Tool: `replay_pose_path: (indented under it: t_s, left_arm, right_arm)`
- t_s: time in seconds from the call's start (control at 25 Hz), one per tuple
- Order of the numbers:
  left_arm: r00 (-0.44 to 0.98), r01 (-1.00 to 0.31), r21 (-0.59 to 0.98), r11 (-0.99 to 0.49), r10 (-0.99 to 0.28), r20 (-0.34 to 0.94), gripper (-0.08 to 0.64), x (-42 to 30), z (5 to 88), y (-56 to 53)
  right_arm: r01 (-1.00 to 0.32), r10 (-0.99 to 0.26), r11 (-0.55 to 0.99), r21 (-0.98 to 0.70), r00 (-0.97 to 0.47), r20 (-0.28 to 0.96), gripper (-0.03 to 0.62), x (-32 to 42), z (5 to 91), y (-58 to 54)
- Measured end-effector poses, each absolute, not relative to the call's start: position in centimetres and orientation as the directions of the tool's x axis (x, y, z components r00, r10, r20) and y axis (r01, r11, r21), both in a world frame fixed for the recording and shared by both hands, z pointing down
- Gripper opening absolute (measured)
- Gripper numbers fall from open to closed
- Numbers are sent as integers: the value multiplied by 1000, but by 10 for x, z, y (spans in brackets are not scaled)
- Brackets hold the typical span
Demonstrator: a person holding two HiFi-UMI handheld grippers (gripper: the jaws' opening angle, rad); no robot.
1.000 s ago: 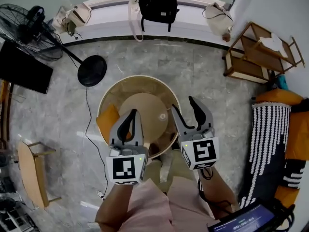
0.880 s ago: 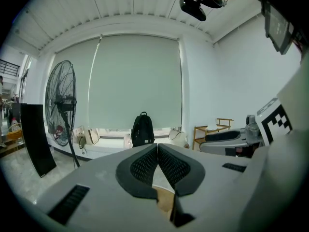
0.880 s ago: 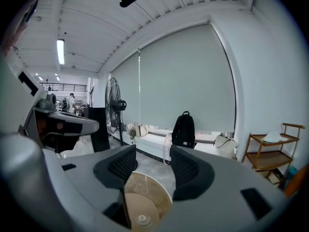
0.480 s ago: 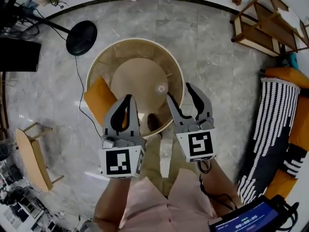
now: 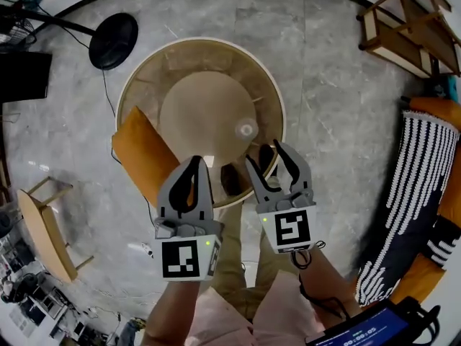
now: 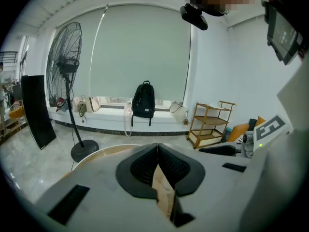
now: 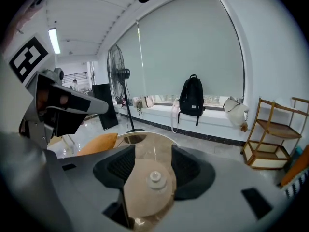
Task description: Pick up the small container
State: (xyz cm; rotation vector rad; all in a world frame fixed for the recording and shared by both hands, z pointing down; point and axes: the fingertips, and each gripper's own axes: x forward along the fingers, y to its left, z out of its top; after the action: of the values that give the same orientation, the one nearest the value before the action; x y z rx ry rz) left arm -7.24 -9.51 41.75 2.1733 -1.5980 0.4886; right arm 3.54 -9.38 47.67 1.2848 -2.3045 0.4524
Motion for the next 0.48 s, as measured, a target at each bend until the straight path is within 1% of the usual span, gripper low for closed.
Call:
replay_pose_path:
  t_s: [0.28, 0.48]
  left_arm:
    - [280, -959, 121, -255, -806, 522, 12, -82, 459, -99]
    - [283, -958, 128, -255, -794, 538, 12, -87, 484, -102]
  right_arm:
    - [-858, -709, 512, -45, -452, 542, 244, 26, 517, -102]
    - [-844, -696, 536, -14, -451, 559, 269, 18, 540, -104]
